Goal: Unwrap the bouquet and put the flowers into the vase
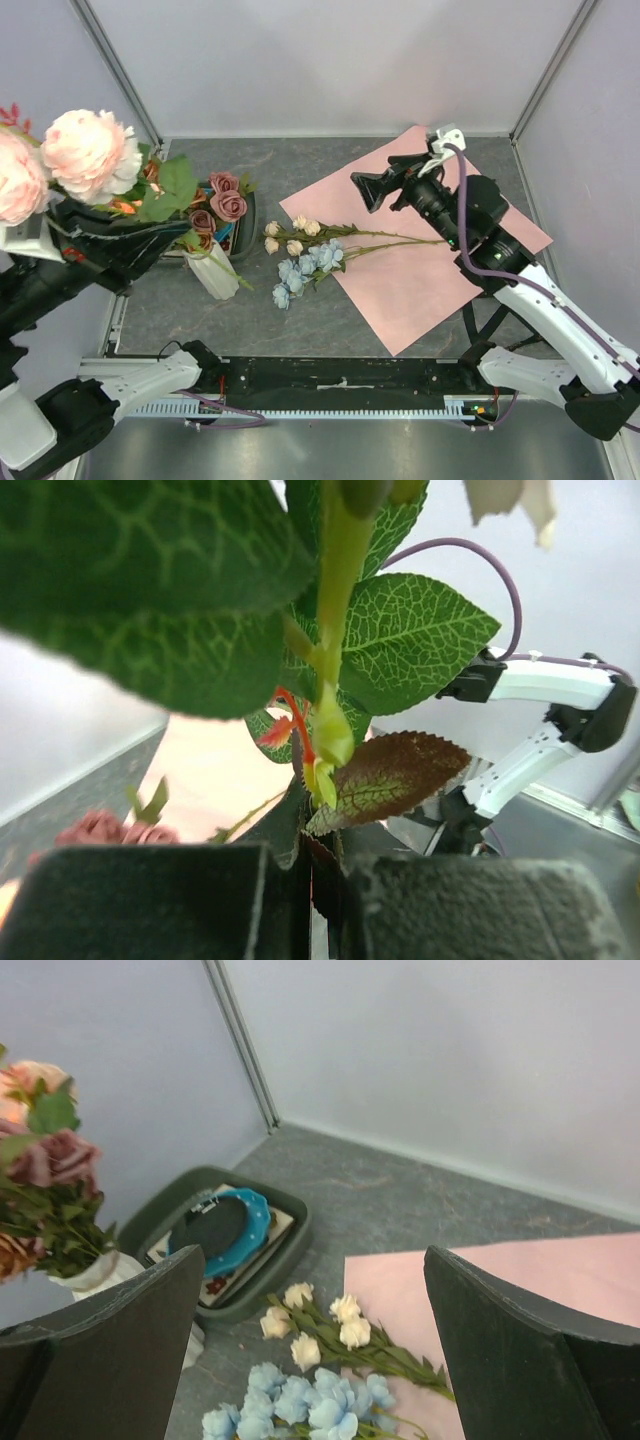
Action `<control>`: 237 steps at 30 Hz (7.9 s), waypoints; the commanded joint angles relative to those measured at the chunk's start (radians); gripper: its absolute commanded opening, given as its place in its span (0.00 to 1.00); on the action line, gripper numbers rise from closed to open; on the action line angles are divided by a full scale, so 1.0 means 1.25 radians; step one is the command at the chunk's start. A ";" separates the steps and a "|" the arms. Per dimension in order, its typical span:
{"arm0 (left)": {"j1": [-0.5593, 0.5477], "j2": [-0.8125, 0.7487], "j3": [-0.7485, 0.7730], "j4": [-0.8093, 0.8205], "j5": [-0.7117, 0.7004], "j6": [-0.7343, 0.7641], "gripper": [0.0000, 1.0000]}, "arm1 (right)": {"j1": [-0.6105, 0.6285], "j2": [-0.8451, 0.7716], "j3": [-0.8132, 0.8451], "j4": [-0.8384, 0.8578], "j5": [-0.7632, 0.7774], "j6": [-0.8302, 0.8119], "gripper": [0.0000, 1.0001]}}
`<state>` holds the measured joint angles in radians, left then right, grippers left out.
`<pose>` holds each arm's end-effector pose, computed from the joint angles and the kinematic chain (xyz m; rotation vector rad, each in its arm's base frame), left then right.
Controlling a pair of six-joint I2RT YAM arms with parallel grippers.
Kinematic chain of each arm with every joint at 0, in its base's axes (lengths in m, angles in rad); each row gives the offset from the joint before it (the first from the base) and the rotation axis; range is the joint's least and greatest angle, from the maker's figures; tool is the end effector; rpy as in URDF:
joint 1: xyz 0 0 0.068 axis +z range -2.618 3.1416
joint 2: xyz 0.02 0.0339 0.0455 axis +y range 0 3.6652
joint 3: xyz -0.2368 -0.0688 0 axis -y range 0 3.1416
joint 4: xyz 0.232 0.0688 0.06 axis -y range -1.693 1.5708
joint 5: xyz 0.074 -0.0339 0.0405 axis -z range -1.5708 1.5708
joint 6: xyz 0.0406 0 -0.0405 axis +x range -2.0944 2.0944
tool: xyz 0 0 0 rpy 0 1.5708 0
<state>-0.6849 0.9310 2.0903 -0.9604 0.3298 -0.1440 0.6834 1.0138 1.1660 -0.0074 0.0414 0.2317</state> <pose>0.0123 -0.0270 0.5623 0.6555 1.2873 -0.9120 0.1782 0.1429 0.4255 -0.2940 1.4362 0.7215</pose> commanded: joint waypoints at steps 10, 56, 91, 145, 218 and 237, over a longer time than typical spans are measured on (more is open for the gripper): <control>0.001 -0.119 -0.171 -0.022 -0.444 0.034 0.02 | -0.001 0.068 0.013 -0.017 0.011 0.018 0.98; 0.001 -0.438 -0.834 0.367 -0.703 0.153 0.04 | -0.004 0.081 -0.043 -0.021 0.016 -0.011 0.98; 0.001 -0.530 -0.762 0.336 -0.270 -0.026 0.67 | -0.123 0.625 0.039 -0.225 0.057 -0.463 0.68; 0.001 0.212 -0.292 0.468 0.053 -0.244 0.65 | -0.202 0.202 -0.015 -0.083 0.054 -0.220 0.00; 0.004 0.325 -0.337 0.538 0.084 -0.356 0.73 | -0.072 -0.015 -0.125 0.174 -0.177 0.201 0.00; 0.052 0.382 -0.176 0.490 0.036 -0.325 0.46 | 0.073 -0.035 -0.100 0.091 -0.168 0.059 0.00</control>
<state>-0.6292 1.3914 1.8080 -0.3653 0.3424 -0.5831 0.7395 0.9771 0.9901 0.1074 -0.1642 0.3691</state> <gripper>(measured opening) 0.564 0.011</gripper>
